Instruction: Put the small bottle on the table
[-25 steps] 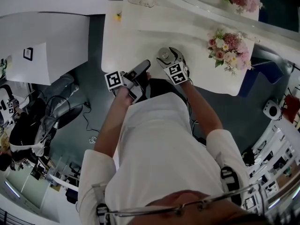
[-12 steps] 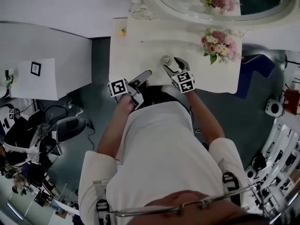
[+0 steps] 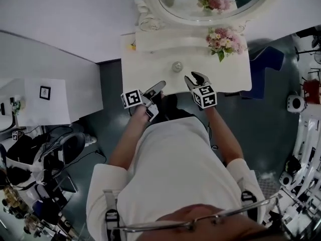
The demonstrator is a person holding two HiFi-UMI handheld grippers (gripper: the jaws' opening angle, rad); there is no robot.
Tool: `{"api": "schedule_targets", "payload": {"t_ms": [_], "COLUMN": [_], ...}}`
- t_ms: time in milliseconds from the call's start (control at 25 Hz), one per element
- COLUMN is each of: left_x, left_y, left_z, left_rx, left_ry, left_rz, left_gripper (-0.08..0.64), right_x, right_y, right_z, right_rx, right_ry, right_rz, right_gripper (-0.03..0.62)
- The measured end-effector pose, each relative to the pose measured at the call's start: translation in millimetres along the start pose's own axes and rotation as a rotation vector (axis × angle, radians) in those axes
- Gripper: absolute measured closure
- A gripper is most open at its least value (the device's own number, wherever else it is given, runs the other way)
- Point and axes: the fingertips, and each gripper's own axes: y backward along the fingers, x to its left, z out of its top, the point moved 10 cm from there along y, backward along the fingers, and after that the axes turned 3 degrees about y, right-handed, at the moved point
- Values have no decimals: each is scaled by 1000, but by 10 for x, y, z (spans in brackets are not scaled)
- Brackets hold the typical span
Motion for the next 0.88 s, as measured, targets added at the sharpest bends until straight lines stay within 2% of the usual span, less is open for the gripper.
{"api": "schedule_targets", "payload": {"t_ms": [160,280,560,680,880], "left_x": [-241,-359,-565,-633,-715], "left_y": [17,-28,-79,-74,-102], "left_z": [-121,-213,-540,-599,-659], "left_rx": [95,127,216,225,192], "left_ry": [-214,-344,-629,-710,-735], "left_rz": [70,89,154,178,179], "left_gripper": [513,549,557,557,557], "right_x": [208,308,350,285,112], "right_y": [405,677,1164,1274,1381], "right_z": [-23,-59,-273,-282,-305], "right_rx": [-40,-93,-128,-138,-141], "right_ry": [-19,-46,-57,-48,-38], "right_rz": [-29,-51,-93,-88,-36], "right_gripper": [478,526,566,577,586]}}
